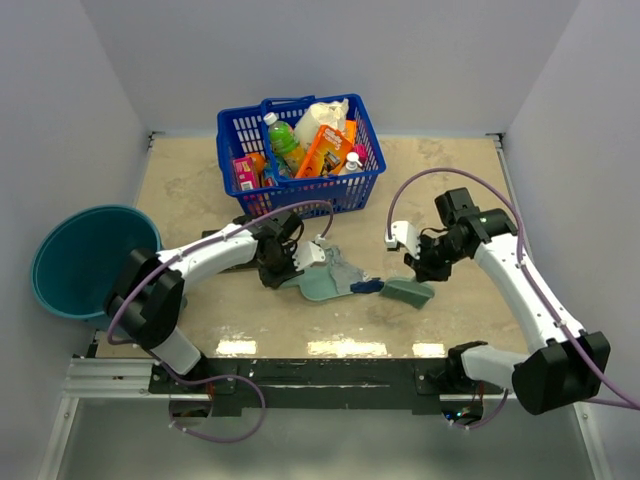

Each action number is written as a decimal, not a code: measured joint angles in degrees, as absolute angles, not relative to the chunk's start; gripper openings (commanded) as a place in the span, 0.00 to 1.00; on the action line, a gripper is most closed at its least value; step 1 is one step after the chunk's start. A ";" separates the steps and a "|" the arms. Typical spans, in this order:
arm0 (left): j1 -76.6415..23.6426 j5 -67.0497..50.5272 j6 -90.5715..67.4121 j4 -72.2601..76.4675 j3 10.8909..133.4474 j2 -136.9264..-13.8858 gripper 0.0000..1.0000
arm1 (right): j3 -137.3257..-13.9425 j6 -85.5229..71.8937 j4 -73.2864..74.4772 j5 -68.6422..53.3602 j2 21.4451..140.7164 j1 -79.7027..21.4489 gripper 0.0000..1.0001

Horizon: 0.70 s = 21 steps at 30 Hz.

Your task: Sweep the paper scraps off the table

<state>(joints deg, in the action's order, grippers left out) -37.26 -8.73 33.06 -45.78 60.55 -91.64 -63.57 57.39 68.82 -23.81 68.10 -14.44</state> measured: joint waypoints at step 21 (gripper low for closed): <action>-39.53 0.64 35.90 -57.80 73.63 -97.69 0.00 | -67.66 45.89 54.43 -21.41 73.08 -23.81 0.00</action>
<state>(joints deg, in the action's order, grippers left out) -39.53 0.64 35.90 -57.80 73.63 -97.69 -67.66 45.89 54.43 -21.41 73.08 -23.81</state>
